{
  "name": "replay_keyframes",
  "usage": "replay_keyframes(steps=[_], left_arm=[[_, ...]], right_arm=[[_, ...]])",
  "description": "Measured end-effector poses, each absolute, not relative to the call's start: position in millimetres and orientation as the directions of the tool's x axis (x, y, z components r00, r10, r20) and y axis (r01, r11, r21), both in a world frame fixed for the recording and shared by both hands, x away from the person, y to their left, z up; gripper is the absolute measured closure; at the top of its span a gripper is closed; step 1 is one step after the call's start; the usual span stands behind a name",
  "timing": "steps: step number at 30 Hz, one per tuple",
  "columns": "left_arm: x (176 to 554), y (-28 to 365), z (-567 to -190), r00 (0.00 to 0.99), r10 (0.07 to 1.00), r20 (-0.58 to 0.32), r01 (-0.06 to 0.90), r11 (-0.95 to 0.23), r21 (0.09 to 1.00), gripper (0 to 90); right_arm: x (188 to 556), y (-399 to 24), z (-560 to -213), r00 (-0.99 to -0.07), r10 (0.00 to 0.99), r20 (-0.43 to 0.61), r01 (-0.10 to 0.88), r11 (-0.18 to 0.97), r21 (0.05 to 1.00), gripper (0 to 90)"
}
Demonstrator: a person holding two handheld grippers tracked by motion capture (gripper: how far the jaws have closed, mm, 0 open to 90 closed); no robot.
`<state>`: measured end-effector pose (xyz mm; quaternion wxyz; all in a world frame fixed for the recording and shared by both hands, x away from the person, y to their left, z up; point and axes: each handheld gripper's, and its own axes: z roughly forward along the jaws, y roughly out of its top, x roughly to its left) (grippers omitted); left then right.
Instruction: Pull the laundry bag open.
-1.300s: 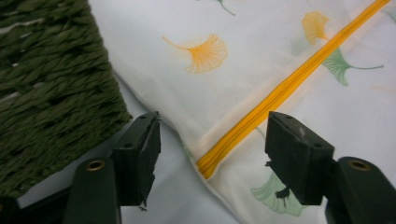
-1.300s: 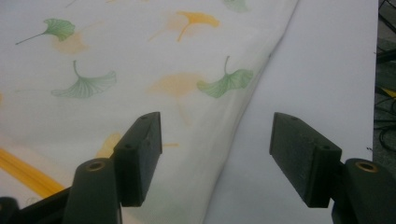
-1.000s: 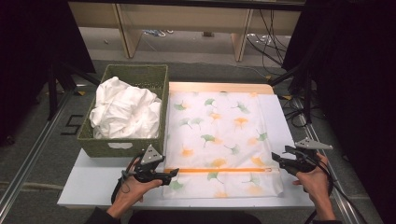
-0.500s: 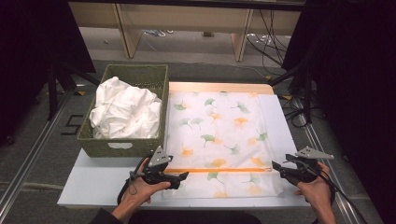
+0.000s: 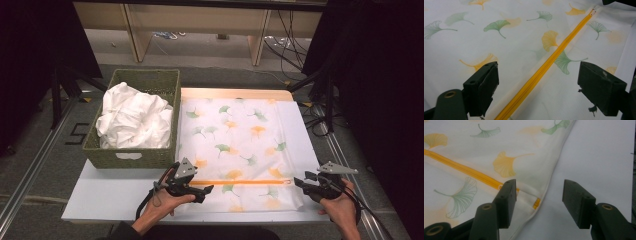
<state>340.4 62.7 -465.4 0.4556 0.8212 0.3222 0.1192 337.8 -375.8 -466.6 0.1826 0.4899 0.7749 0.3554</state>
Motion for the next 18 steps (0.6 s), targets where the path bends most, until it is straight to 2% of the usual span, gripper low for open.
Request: replay_keyframes(steps=[1,2,6,9,10,11,13,17,18], left_arm=[[341,60,-466,0.766,0.633,-0.113,0.426,-0.368,0.827,16.9],[342,57,-466,0.769,0.628,-0.120,0.425,-0.362,0.830,16.9],[344,50,-468,0.779,0.619,-0.098,0.410,-0.385,0.827,16.9],[344,47,-471,0.785,0.614,-0.080,0.400,-0.405,0.822,17.0],[346,48,-470,0.804,0.592,-0.061,0.382,-0.434,0.816,17.0],[344,46,-471,0.789,0.610,-0.076,0.400,-0.416,0.817,17.0],[345,45,-472,0.802,0.594,-0.067,0.385,-0.427,0.818,17.0],[345,44,-472,0.795,0.602,-0.075,0.395,-0.420,0.817,17.0],[345,44,-472,0.793,0.605,-0.071,0.395,-0.421,0.817,17.0]], right_arm=[[338,-377,-466,-0.448,0.893,0.032,0.623,0.287,0.728,46.7],[337,-375,-468,-0.430,0.901,0.064,0.645,0.256,0.720,47.8],[339,-380,-470,-0.452,0.892,0.018,0.622,0.301,0.723,51.0],[340,-379,-471,-0.456,0.889,0.037,0.629,0.292,0.720,51.6],[339,-378,-471,-0.451,0.891,0.055,0.641,0.280,0.715,52.1],[341,-376,-472,-0.464,0.881,0.093,0.653,0.269,0.708,52.1],[341,-374,-474,-0.454,0.889,0.055,0.649,0.288,0.704,52.1],[342,-370,-477,-0.469,0.879,0.079,0.662,0.292,0.690,52.1],[342,-369,-478,-0.463,0.884,0.058,0.654,0.297,0.696,52.2]])
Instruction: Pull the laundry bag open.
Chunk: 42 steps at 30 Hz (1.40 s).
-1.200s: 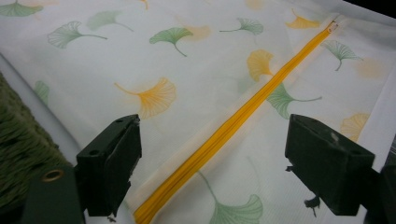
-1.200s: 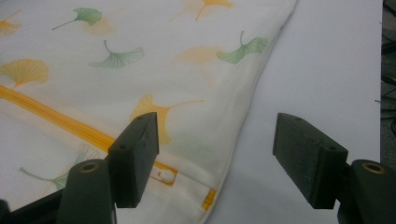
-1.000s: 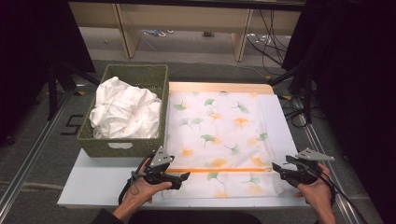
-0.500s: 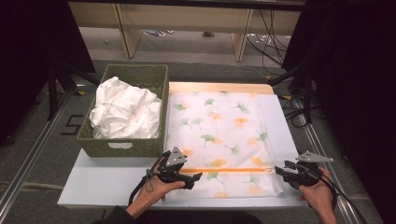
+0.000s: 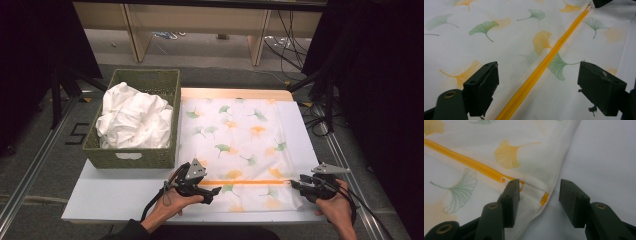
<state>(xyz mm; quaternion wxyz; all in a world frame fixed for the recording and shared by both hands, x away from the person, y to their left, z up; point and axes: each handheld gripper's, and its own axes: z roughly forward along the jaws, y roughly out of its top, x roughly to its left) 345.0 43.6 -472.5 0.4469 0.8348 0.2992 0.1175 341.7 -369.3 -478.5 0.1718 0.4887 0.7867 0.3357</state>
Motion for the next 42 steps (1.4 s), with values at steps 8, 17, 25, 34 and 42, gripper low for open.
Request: replay_keyframes(steps=[8,17,25,34,42], left_arm=[[346,42,-474,0.802,0.595,-0.052,0.379,-0.440,0.814,17.0],[346,33,-475,0.810,0.583,-0.064,0.377,-0.435,0.818,16.9],[350,19,-477,0.827,0.560,-0.047,0.349,-0.447,0.824,17.0],[356,-4,-476,0.849,0.527,-0.046,0.328,-0.455,0.828,18.7],[356,-27,-474,0.870,0.489,-0.065,0.315,-0.449,0.836,23.1]], right_arm=[[340,-363,-478,-0.458,0.888,0.043,0.678,0.318,0.663,57.5],[344,-363,-479,-0.505,0.863,0.033,0.649,0.354,0.674,68.9],[346,-362,-481,-0.533,0.845,0.045,0.631,0.361,0.687,84.9],[344,-358,-468,-0.549,0.836,-0.011,0.573,0.386,0.722,85.2],[339,-348,-447,-0.569,0.812,-0.125,0.481,0.453,0.750,85.2]])
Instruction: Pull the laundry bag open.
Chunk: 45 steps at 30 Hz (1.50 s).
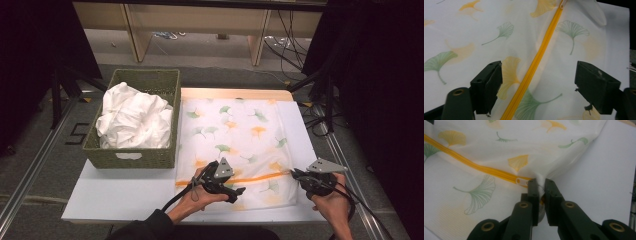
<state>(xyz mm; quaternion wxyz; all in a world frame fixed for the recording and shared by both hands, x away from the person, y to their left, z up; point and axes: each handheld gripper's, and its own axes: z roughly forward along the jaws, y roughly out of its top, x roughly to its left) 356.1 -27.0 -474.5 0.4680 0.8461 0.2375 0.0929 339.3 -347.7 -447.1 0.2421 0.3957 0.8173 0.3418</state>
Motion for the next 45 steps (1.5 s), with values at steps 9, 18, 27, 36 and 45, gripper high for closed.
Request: replay_keyframes(steps=[9,18,27,36,45], left_arm=[[353,-48,-468,0.898,0.429,-0.099,0.313,-0.464,0.829,30.9],[360,-65,-468,0.899,0.412,-0.150,0.340,-0.439,0.832,38.7],[370,-77,-476,0.902,0.400,-0.161,0.340,-0.431,0.835,48.3],[376,-82,-480,0.914,0.375,-0.156,0.314,-0.410,0.856,59.9],[378,-94,-481,0.907,0.389,-0.159,0.319,-0.392,0.863,63.9]], right_arm=[[333,-321,-430,-0.596,0.760,-0.259,0.384,0.553,0.739,85.1],[329,-288,-426,-0.637,0.696,-0.331,0.321,0.630,0.707,85.1],[330,-288,-424,-0.675,0.698,-0.239,0.324,0.571,0.754,85.3],[328,-286,-421,-0.706,0.683,-0.184,0.325,0.544,0.774,85.4],[326,-283,-421,-0.731,0.663,-0.161,0.322,0.543,0.775,85.4]])
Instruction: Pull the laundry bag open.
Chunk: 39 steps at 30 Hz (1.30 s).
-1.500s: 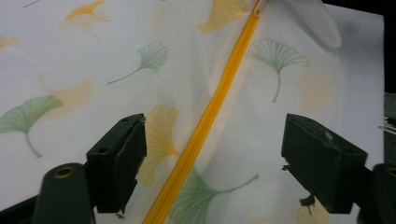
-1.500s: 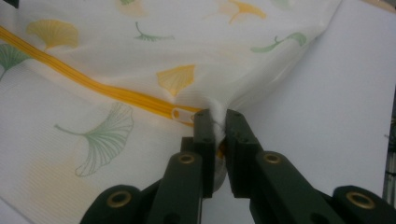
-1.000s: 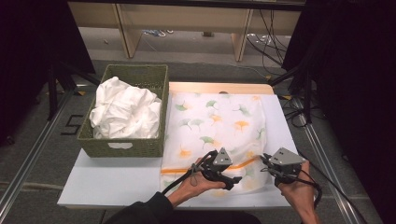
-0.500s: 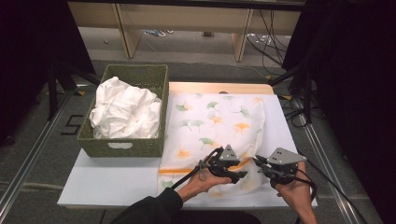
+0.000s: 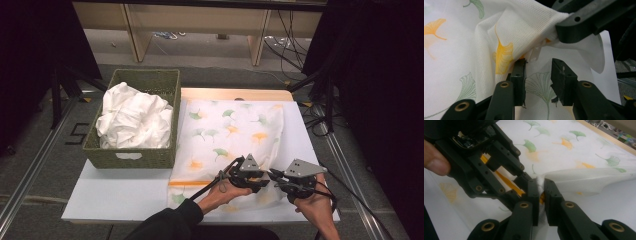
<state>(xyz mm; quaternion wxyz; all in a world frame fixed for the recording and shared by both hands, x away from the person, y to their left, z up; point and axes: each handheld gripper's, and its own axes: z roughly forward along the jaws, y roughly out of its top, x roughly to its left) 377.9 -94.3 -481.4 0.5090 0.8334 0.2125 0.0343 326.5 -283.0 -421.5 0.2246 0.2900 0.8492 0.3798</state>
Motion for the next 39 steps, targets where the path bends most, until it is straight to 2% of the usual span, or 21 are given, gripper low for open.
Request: replay_keyframes(steps=[3,11,18,25,30,39], left_arm=[[378.1,-93.5,-480.6,0.904,0.398,-0.156,0.320,-0.390,0.863,65.4],[379.0,-92.2,-476.9,0.905,0.393,-0.163,0.310,-0.347,0.885,81.9],[375.5,-90.5,-473.9,0.917,0.385,-0.107,0.260,-0.370,0.892,87.6],[375.7,-91.7,-474.0,0.917,0.388,-0.093,0.250,-0.377,0.892,88.3],[375.5,-93.6,-473.8,0.916,0.390,-0.094,0.253,-0.378,0.891,85.7],[376.6,-94.2,-473.6,0.918,0.388,-0.076,0.244,-0.403,0.882,89.0]], right_arm=[[327.2,-283.2,-421.6,-0.739,0.655,-0.159,0.317,0.545,0.776,85.5],[326.7,-284.4,-421.0,-0.741,0.656,-0.142,0.324,0.535,0.780,85.4],[327.6,-286.4,-422.6,-0.741,0.659,-0.132,0.334,0.531,0.779,85.5],[327.9,-287.5,-423.3,-0.736,0.664,-0.135,0.338,0.532,0.776,85.5],[328.0,-288.2,-423.7,-0.735,0.667,-0.127,0.345,0.528,0.776,85.5],[327.9,-288.0,-424.7,-0.727,0.675,-0.128,0.353,0.527,0.773,85.6]])
